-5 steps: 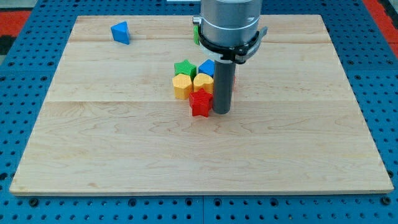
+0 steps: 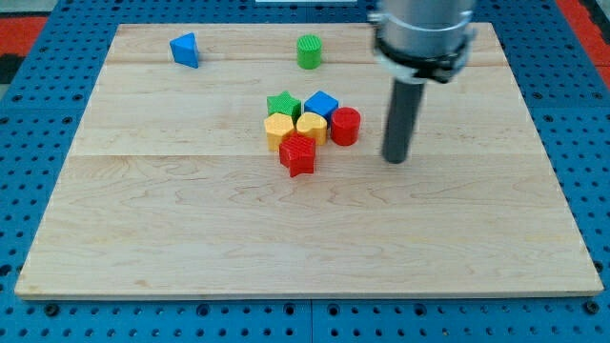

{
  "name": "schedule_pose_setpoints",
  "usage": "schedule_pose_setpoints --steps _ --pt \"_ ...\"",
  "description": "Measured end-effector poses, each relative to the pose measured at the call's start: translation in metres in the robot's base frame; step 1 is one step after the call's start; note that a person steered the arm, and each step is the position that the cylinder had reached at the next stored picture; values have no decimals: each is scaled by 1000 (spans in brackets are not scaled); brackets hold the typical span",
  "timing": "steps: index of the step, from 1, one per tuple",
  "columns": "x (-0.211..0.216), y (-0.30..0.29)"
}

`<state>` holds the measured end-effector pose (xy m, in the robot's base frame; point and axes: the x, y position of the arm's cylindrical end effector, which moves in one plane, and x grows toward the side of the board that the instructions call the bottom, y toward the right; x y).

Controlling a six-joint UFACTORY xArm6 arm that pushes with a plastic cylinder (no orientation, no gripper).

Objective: Push the green circle towards the blue cube

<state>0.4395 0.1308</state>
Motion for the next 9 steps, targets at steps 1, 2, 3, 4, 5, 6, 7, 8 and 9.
schedule_pose_setpoints --steps 1,2,3,4,5,6,7,8,9 --pt "-34 65" --pt "-104 61" --pt "-163 51" --pt "-216 50" --pt "-248 46" --pt "-243 8" --pt "-242 -41" --pt "-241 -80" --pt "-226 -87"
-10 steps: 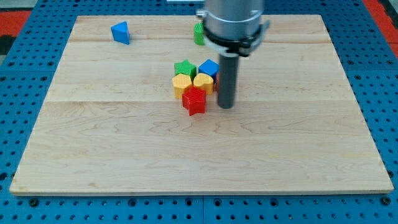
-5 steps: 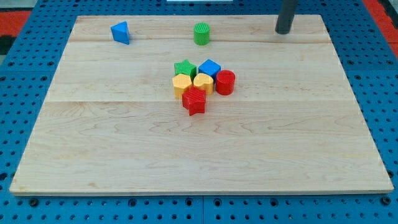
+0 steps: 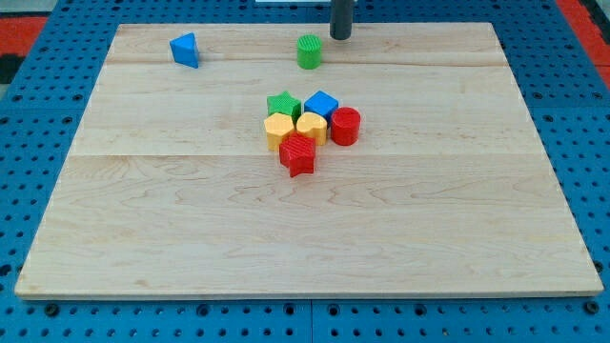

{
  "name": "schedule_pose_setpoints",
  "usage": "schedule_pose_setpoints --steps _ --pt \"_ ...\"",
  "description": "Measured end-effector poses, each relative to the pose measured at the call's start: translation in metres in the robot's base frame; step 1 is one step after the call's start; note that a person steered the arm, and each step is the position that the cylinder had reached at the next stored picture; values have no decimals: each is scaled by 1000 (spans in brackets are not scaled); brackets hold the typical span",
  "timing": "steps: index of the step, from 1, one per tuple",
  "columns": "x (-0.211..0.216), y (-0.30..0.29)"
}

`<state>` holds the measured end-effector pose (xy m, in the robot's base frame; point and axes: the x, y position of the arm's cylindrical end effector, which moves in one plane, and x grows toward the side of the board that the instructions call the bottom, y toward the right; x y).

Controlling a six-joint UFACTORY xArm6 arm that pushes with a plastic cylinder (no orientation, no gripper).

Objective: Push the green circle towards the blue cube

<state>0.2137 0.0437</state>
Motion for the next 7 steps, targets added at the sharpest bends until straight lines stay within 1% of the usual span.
schedule_pose_setpoints --steps 2,4,6,7 --pt "1 -39" --pt "19 -29" --pt "24 -46" --pt "47 -49"
